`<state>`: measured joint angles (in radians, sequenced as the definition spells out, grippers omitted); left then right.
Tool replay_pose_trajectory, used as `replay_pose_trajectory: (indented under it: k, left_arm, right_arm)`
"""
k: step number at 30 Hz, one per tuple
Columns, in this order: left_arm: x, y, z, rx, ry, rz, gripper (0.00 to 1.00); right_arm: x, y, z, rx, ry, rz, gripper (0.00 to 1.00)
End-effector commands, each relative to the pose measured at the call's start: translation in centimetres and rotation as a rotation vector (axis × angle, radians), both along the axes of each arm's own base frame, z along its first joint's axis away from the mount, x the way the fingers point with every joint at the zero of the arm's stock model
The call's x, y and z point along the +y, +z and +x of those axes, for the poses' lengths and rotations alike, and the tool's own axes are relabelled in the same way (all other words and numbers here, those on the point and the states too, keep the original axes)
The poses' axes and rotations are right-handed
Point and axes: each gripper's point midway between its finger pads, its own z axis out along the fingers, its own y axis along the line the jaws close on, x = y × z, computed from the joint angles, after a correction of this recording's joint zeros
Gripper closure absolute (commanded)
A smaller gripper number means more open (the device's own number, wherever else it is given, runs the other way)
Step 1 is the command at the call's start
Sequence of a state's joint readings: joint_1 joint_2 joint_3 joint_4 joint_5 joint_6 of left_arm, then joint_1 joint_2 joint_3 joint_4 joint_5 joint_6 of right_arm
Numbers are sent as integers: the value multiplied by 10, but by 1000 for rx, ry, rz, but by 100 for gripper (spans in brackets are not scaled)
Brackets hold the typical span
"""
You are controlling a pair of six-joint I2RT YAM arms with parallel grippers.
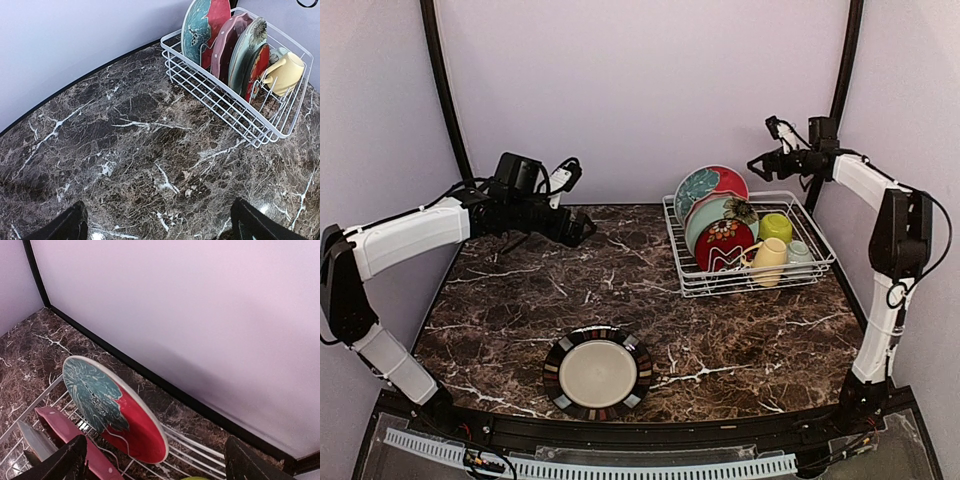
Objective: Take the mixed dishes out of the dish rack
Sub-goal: Grab the plate from the dish rack.
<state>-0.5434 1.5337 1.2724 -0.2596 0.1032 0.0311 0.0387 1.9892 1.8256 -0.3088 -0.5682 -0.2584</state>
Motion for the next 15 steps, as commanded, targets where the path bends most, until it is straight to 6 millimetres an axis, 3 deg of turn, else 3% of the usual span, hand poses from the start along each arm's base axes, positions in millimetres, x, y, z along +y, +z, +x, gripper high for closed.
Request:
replay_pose_trajectory:
  k: [1, 6, 11, 15]
  left_arm:
    - [0, 19, -9, -44, -21, -32, 1]
    - [4, 15, -6, -44, -4, -10, 1]
    - [3, 14, -6, -45, -5, -12, 1]
    - [2, 13, -7, -45, -12, -19, 1]
  right_arm:
    - [12, 4, 3, -33, 170, 11, 8]
    - [19, -2, 9, -78, 256, -31, 11]
    - [25, -9, 18, -111, 310, -38, 26]
    - [29, -21, 30, -102, 339, -26, 27]
